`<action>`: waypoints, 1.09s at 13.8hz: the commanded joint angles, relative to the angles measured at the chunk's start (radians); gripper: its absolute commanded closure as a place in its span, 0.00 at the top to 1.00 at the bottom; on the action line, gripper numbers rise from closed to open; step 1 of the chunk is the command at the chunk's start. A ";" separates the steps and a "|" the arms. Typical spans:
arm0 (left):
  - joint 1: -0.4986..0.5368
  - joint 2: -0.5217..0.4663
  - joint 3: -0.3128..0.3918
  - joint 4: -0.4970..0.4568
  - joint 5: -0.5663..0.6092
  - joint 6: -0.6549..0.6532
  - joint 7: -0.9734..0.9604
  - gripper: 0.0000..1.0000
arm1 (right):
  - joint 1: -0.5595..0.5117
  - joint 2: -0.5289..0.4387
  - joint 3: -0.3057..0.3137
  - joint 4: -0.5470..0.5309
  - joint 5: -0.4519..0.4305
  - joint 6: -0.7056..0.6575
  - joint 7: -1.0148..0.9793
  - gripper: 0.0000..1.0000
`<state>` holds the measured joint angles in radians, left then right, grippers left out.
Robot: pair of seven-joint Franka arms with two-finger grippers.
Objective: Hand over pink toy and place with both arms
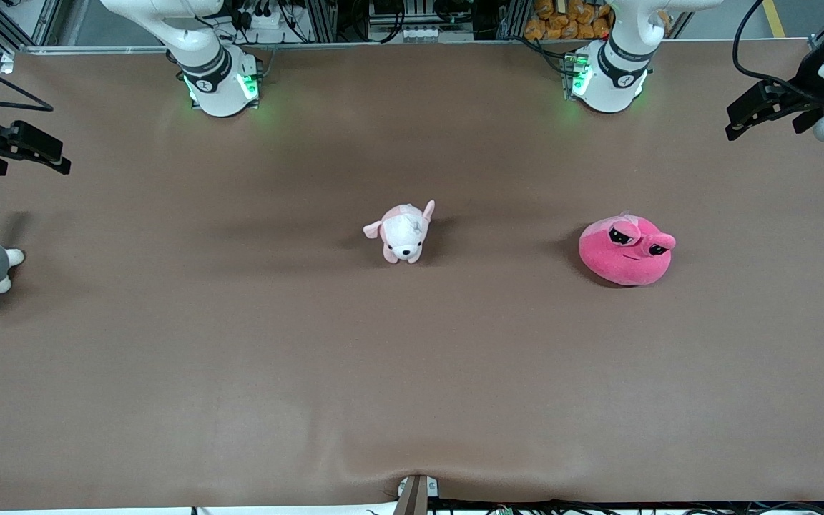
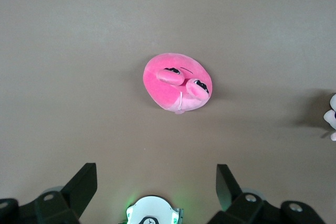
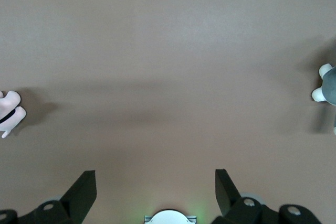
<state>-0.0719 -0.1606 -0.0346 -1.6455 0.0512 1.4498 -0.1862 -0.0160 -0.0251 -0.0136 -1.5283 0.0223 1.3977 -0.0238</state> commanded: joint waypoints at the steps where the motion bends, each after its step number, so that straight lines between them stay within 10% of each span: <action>1: 0.007 0.016 -0.004 0.029 0.016 -0.025 0.017 1.00 | -0.016 -0.019 0.011 0.000 -0.013 -0.016 -0.004 1.00; 15: 0.093 0.036 -0.010 0.041 0.013 -0.039 -0.019 1.00 | -0.036 -0.019 0.009 0.017 -0.012 -0.040 -0.008 1.00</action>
<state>0.0114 -0.1388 -0.0318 -1.6261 0.0572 1.4346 -0.1935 -0.0318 -0.0282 -0.0211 -1.5099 0.0210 1.3701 -0.0238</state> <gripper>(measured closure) 0.000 0.000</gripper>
